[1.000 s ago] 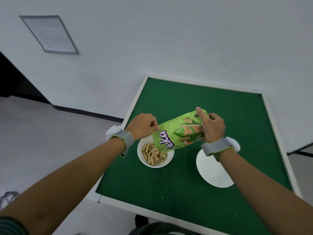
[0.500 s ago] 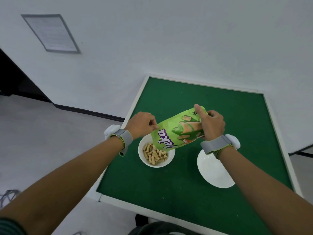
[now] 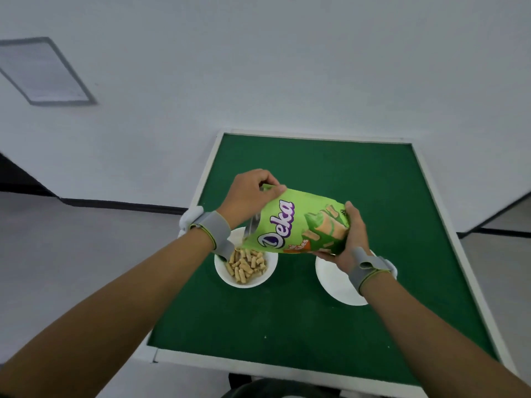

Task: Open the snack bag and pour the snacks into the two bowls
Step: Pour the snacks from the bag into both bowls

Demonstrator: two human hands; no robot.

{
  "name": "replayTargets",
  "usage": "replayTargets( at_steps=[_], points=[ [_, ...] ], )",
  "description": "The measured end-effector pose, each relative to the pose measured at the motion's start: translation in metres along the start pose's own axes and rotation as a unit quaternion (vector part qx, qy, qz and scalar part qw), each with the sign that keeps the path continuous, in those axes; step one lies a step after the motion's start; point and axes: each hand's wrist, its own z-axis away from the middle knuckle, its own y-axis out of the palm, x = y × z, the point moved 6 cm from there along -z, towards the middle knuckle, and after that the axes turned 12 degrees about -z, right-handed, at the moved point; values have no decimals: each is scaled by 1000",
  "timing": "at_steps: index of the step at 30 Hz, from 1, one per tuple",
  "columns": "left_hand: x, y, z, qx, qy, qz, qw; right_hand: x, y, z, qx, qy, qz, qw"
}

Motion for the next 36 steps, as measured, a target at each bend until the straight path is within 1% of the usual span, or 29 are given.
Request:
replayTargets(
  at_steps=[6,10,17,22,30,36],
  points=[
    [-62,33,-12,45,61,12,997,15,-50,2,-15,2,-57,998],
    [-106,69,-16,87,102,19,991,34,-94,5,-49,-17,-93,994],
    [-146,117,-12,142,146,11,979,63,-159,16,-99,-60,-130,985],
    [-154,146,-10,178,169,-3,969,81,-194,25,-155,-104,-123,975],
    [-126,170,-13,187,137,-35,972,108,-192,40,-203,-203,-40,957],
    [-103,173,-13,173,107,-49,978,128,-180,40,-239,-278,111,924]
  ],
)
